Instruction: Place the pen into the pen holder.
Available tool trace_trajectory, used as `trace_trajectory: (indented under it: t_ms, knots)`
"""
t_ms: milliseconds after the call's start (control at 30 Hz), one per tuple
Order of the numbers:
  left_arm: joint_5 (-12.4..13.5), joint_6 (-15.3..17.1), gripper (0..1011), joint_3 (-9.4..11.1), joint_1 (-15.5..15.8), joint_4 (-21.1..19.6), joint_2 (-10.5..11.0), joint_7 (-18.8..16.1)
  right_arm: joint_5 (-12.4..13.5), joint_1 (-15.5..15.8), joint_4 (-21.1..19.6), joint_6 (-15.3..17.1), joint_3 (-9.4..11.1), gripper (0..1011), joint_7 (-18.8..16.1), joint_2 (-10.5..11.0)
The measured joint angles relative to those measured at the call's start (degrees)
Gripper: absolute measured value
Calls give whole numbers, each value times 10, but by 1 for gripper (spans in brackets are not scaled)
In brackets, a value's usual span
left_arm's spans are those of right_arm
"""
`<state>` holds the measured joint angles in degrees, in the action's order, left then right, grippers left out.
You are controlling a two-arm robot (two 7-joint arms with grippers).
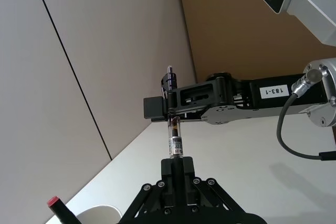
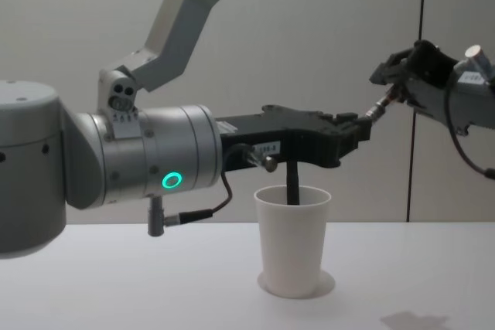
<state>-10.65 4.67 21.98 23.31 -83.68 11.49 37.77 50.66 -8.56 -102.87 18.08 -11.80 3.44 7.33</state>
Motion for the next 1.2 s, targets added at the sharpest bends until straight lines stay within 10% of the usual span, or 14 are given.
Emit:
trace_trajectory:
  t_ms: [567,1200]
  knots:
    - [-1,0,130,0,0,0,0,0,-3,-4,1,-12,-4,131,-1,0]
    - [0,0,736,0,0,0,0,0,-20,-7,1,-21,-6,130,0,6]
